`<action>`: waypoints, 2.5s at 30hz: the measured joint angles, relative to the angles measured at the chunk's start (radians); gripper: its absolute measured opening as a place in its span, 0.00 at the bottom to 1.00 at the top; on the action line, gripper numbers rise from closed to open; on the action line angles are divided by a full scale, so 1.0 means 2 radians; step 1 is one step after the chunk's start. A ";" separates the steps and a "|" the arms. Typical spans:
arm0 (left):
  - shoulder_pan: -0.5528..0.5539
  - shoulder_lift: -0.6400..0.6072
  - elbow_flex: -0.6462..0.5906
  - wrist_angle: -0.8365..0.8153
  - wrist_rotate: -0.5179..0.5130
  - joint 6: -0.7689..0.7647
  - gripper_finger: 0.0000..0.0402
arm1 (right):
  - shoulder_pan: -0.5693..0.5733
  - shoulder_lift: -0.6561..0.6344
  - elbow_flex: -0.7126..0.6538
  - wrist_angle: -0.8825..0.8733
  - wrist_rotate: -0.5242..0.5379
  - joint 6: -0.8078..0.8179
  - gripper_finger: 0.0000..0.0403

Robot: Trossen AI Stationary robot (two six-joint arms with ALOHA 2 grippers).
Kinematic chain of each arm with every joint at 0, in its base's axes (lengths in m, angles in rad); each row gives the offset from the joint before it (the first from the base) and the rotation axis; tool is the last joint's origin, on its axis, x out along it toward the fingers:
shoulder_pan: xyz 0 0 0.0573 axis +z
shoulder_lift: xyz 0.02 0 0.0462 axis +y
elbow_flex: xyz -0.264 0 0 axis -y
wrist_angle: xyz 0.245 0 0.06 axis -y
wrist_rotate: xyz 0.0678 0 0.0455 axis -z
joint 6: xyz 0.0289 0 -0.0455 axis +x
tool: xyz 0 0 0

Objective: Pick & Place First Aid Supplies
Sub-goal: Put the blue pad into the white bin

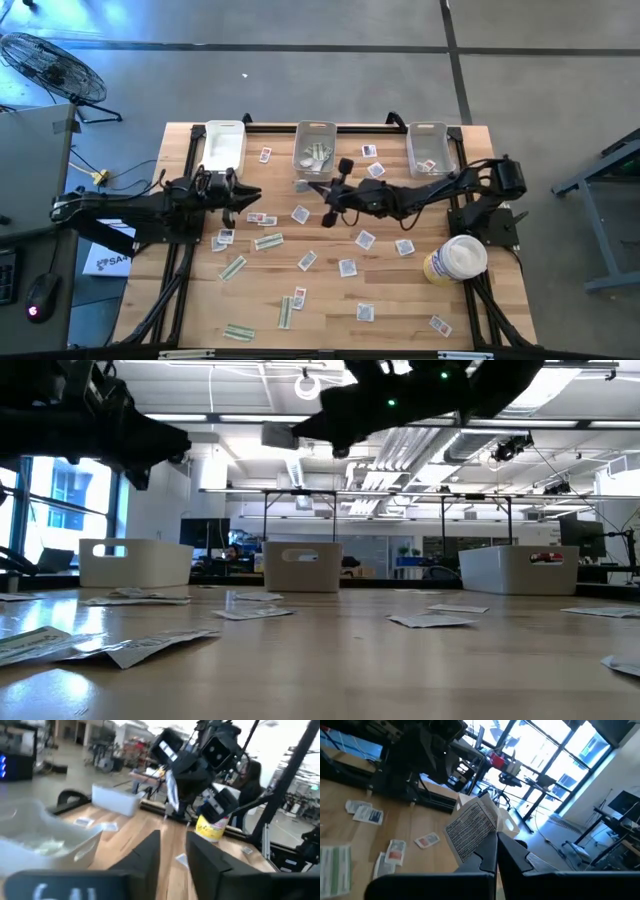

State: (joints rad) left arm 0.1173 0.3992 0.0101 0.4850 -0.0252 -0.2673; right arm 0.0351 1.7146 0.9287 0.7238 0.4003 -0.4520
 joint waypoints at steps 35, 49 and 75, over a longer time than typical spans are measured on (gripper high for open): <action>0.000 0.345 0.067 0.285 0.055 0.016 0.43 | 0.056 0.076 0.109 -0.042 0.105 -0.049 0.00; 0.000 0.427 0.120 0.295 0.061 0.010 0.14 | 0.073 0.076 0.109 -0.078 0.147 -0.021 0.00; 0.001 0.220 0.335 -0.425 -0.335 0.028 0.00 | 0.114 0.047 0.109 -0.182 0.186 0.095 0.48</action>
State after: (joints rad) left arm 0.1184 0.8392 0.6808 -0.3649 -0.6950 -0.2112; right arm 0.2640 1.8076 1.1473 0.3591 0.7717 -0.2624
